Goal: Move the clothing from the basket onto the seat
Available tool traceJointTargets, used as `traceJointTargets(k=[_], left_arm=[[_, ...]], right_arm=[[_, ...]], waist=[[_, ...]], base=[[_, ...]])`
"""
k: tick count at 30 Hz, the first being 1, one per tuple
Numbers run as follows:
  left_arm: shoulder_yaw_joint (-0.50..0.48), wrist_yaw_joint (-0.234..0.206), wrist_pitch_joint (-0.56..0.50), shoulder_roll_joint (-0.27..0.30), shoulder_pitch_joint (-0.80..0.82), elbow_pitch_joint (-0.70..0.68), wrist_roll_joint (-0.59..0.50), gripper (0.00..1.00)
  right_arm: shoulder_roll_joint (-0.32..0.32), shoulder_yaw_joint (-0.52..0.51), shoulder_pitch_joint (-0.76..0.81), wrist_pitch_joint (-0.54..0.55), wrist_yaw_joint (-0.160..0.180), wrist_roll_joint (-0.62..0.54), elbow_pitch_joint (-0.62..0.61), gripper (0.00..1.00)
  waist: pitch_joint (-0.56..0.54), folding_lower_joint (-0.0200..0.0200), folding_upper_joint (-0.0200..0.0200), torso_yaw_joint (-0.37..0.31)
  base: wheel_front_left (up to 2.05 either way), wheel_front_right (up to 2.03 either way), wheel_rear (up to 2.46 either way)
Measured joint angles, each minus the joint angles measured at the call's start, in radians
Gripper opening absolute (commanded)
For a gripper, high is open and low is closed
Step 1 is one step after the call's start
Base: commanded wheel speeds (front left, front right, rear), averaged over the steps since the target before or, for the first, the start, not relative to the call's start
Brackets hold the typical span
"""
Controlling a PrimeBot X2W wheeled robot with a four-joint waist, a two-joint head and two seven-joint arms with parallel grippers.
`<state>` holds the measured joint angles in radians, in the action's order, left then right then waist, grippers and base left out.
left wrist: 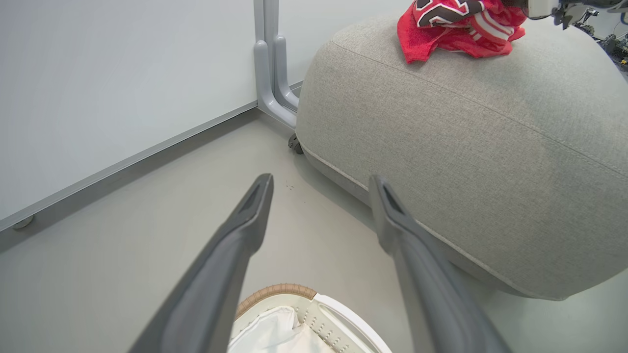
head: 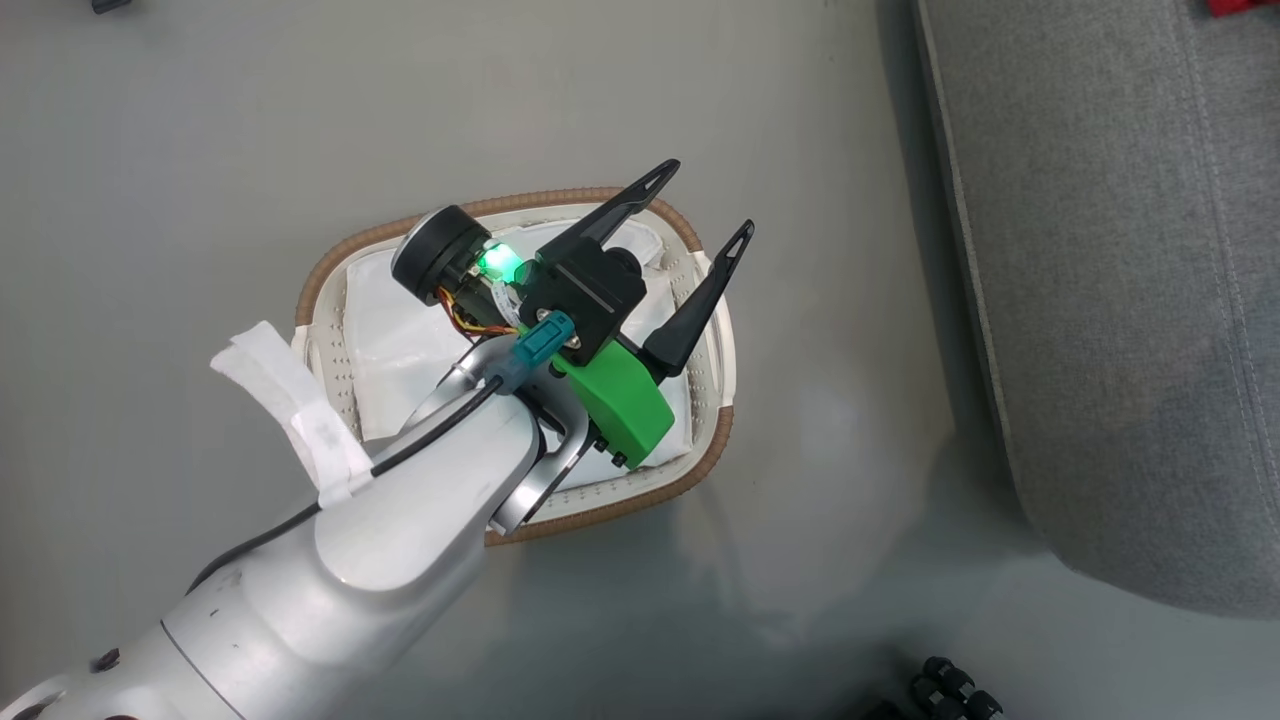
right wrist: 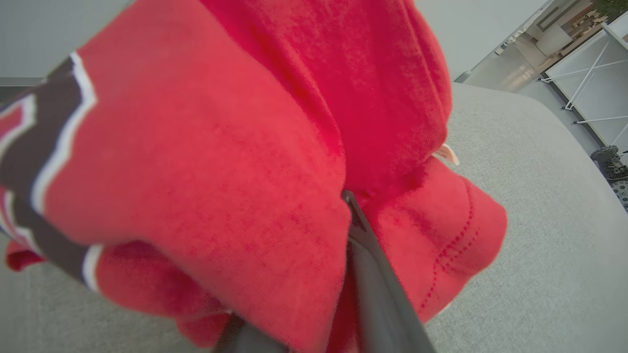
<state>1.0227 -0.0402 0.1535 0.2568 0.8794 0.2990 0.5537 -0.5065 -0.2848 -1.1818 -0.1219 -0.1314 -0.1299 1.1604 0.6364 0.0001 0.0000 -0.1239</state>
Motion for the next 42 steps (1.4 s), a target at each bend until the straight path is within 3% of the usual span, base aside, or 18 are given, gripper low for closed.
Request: traceJointTargets(k=[14, 27, 34, 42], left_arm=[[-0.019, -0.012, 0.028, 0.012, -0.052, 0.038, 0.054, 1.0], [-0.073, -0.026, 0.084, 0.017, -0.167, 0.093, 0.132, 1.0], [-0.125, -0.039, 0.104, -0.005, -0.246, 0.11, 0.164, 1.0], [-0.235, -0.061, 0.11, 0.006, -0.364, 0.091, 0.173, 1.0]], right_arm=[[0.049, 0.078, 0.023, -0.004, 0.0, 0.025, 0.058, 1.0], [0.115, 0.267, 0.07, 0.044, 0.0, 0.146, 0.071, 1.0], [0.136, 0.372, 0.123, 0.033, 0.0, 0.251, 0.0, 1.0], [0.148, 0.472, 0.262, -0.034, 0.0, 0.346, -0.114, 1.0]], waist=[[-0.104, 0.0, 0.0, -0.06], [-0.285, -0.0002, 0.0, -0.093], [-0.39, -0.0002, 0.0, -0.067], [-0.474, -0.0002, 0.0, 0.024]], base=[[0.0, 0.0, 0.0], [0.0, 0.0, 0.0], [0.0, 0.0, 0.0], [0.0, 0.0, 0.0]])
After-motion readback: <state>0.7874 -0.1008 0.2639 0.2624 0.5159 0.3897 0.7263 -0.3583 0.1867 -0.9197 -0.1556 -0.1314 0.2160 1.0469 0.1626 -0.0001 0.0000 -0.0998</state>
